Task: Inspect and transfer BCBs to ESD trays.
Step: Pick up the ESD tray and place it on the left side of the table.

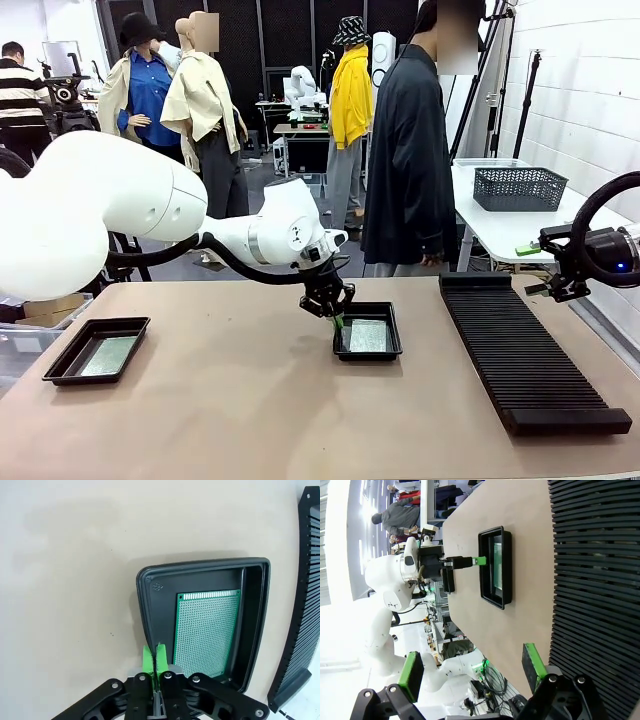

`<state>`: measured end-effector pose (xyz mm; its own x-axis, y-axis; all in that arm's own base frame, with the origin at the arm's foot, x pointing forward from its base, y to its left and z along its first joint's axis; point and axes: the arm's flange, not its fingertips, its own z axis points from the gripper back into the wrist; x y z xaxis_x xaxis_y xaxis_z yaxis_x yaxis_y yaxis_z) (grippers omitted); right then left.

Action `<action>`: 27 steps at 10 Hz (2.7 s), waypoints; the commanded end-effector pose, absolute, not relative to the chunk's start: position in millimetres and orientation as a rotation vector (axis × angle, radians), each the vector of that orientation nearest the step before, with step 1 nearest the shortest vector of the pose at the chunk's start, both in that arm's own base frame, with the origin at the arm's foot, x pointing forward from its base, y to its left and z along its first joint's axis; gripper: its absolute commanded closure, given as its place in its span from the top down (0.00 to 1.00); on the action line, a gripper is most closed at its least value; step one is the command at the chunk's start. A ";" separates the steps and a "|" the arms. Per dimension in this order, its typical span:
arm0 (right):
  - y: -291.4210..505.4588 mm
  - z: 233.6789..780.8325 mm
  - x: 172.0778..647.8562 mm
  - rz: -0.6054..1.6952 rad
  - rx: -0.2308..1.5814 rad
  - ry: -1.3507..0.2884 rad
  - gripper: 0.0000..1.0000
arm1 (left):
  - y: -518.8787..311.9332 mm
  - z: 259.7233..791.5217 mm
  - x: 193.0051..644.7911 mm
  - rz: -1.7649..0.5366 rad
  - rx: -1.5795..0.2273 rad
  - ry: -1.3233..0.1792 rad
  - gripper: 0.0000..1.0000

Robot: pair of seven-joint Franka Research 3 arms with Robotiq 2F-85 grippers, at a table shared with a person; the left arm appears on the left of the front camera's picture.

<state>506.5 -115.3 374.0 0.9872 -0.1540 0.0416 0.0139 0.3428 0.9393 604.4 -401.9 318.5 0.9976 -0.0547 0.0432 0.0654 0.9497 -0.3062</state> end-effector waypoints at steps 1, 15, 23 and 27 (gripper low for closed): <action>-113.5 375.8 506.0 -0.110 1.205 -0.129 1.00 | -402.3 318.4 605.2 -0.060 -0.315 -0.047 0.00; -113.5 375.8 506.0 -0.110 1.205 -0.129 1.00 | -332.8 327.2 574.8 -0.069 -0.330 -0.041 0.00; -113.5 375.8 506.0 -0.110 1.205 -0.129 1.00 | -266.5 314.2 544.9 0.052 -0.323 -0.054 0.00; -113.5 375.8 506.0 -0.110 1.205 -0.129 1.00 | -218.8 324.5 537.4 0.108 -0.300 -0.047 0.00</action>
<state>506.4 -115.5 374.2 0.9871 -0.1545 0.0420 0.0137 0.3429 0.9393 545.0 -234.8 322.0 0.9925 0.1166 0.0369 -0.1011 0.9521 -0.2887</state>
